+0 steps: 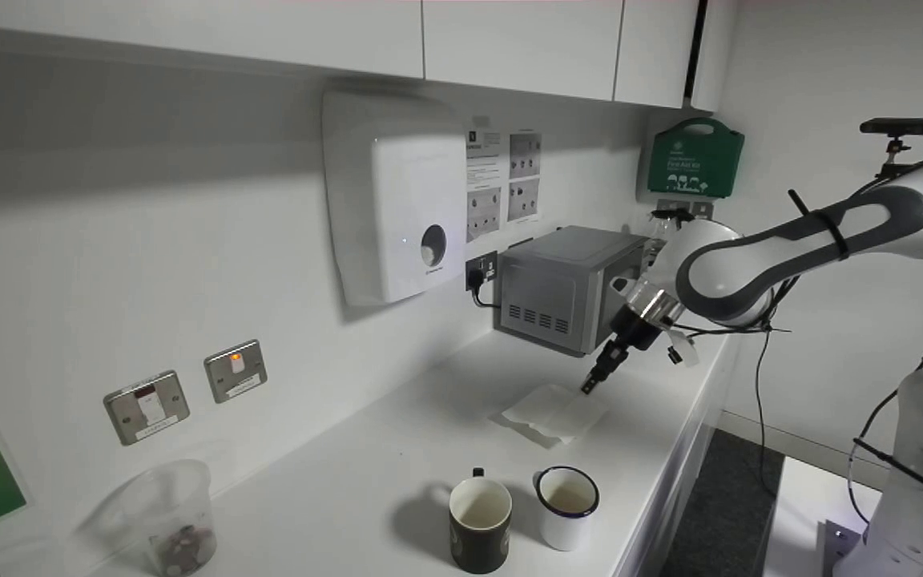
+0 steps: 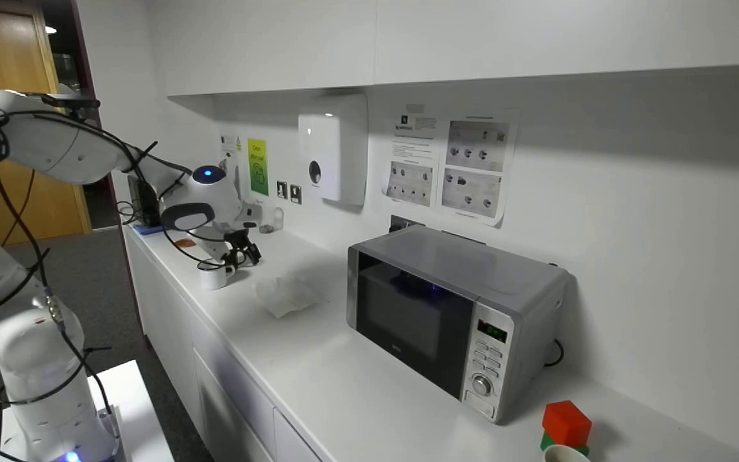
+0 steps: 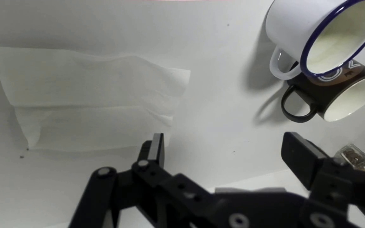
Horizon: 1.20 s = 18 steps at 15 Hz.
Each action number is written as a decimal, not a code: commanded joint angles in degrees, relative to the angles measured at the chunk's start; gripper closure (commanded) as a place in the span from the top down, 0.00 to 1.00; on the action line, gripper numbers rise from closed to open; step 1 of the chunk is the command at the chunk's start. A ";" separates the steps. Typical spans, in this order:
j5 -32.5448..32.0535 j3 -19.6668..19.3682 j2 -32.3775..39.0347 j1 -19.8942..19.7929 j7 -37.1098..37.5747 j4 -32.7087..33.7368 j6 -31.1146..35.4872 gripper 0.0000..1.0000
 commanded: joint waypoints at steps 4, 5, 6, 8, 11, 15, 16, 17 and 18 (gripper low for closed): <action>-15.53 4.34 -4.08 -0.46 11.21 -2.29 1.70 1.00; -18.30 5.00 -4.49 -0.69 13.07 -2.22 1.31 1.00; -20.88 5.61 -5.07 -0.86 14.63 -2.06 0.63 1.00; -24.60 5.85 -6.01 -0.61 16.33 -1.42 -0.83 1.00; -27.41 5.92 -6.95 0.39 16.96 -0.52 -2.43 1.00; -28.56 6.13 -7.72 1.72 16.48 0.82 -5.29 1.00; -27.91 5.87 -7.89 2.64 16.26 1.32 -6.71 1.00; -27.53 5.84 -8.11 3.18 16.25 1.66 -7.90 1.00; -26.76 5.47 -8.17 4.19 15.72 2.20 -9.41 1.00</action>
